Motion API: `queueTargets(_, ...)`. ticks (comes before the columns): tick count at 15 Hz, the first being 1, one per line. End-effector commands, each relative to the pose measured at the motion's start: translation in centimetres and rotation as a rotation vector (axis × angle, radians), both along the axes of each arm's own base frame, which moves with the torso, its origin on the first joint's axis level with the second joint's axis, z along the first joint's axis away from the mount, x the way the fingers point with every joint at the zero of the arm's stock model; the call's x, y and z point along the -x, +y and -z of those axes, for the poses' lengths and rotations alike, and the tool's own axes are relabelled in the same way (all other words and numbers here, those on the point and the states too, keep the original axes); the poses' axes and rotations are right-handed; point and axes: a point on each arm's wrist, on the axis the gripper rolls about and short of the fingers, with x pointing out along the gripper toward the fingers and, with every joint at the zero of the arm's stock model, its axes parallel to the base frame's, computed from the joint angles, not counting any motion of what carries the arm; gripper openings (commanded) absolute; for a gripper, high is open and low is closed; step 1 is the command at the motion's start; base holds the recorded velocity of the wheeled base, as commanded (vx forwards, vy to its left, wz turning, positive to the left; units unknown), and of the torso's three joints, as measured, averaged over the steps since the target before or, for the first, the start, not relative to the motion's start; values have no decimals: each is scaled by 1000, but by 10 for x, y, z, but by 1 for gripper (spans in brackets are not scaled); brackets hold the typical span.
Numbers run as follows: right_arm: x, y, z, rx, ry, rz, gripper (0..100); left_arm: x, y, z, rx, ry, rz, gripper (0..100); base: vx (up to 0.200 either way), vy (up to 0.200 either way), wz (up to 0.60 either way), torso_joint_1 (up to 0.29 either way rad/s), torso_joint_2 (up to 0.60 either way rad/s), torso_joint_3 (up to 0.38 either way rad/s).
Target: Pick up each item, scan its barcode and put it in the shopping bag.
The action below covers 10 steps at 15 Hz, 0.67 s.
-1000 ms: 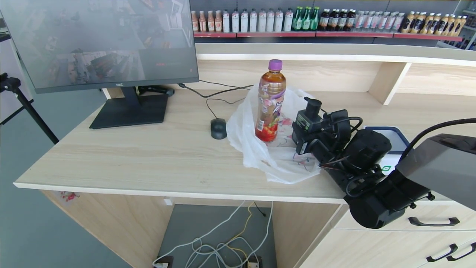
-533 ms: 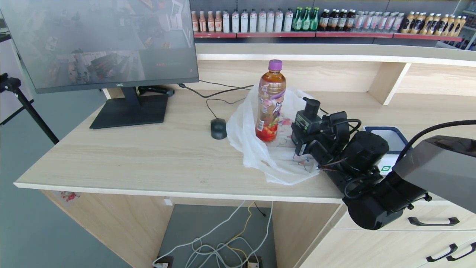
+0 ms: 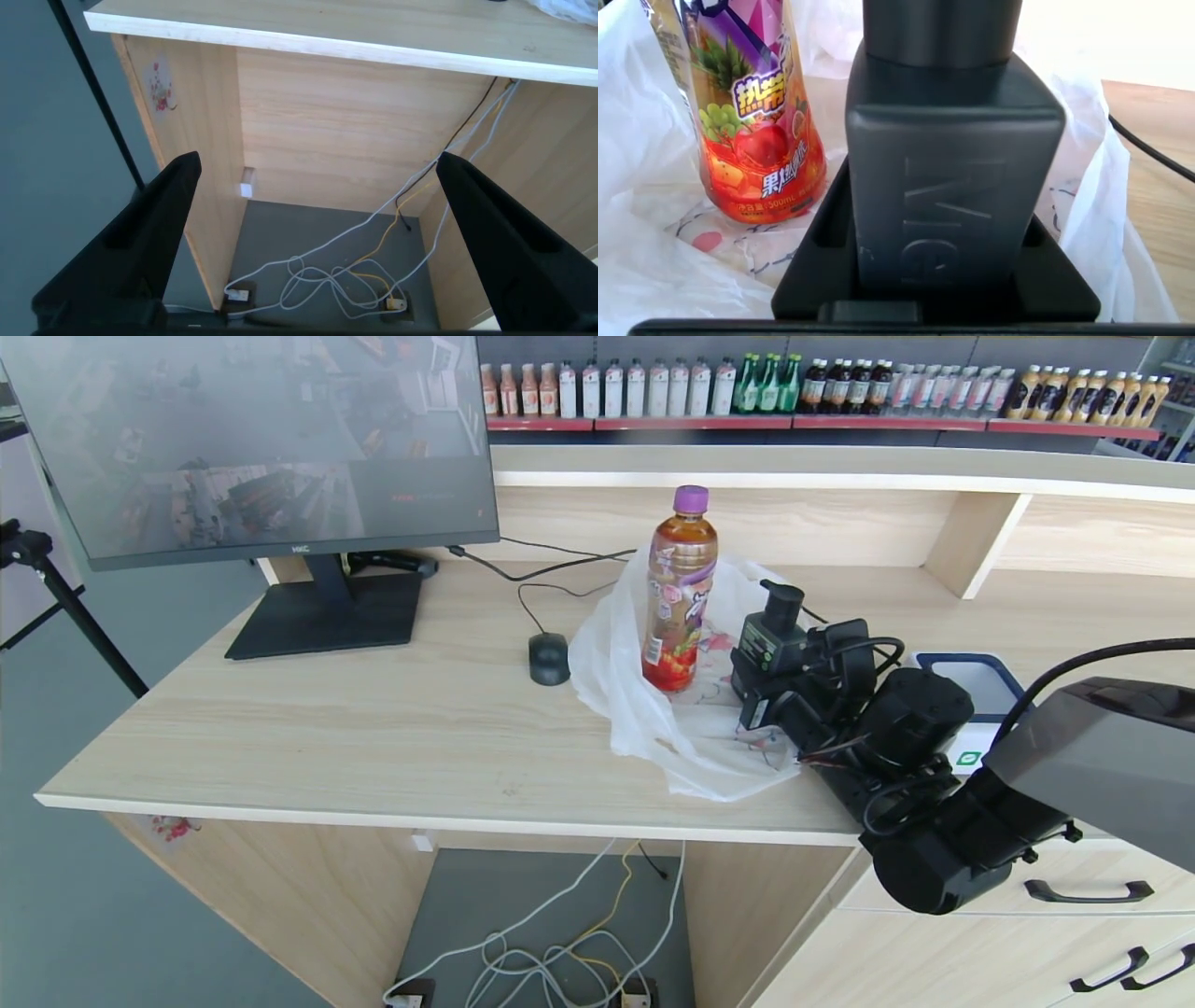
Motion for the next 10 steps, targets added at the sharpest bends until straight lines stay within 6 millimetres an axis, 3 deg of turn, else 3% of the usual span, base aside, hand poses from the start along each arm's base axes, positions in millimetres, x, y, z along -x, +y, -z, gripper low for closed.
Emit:
queueTargets(1,0,0,-1,0,-3,-1,0,0,0,0,0,-1,0,100,0,0,0,0,0,0)
queueTargets(6,4,-2,-7,-4,-12,-1,0,0,0,0,0,-1,0,100,0,0,0,0,0,0)
queueTargets(7,5,-2,-5,-1,-6,-1,100,0,0,0,0,-1,0,100,0,0,0,0,0,0)
queueTargets(10,7,-2,-10,-7,-15,-1,100,0,0,0,0,-1,0,100,0,0,0,0,0,0)
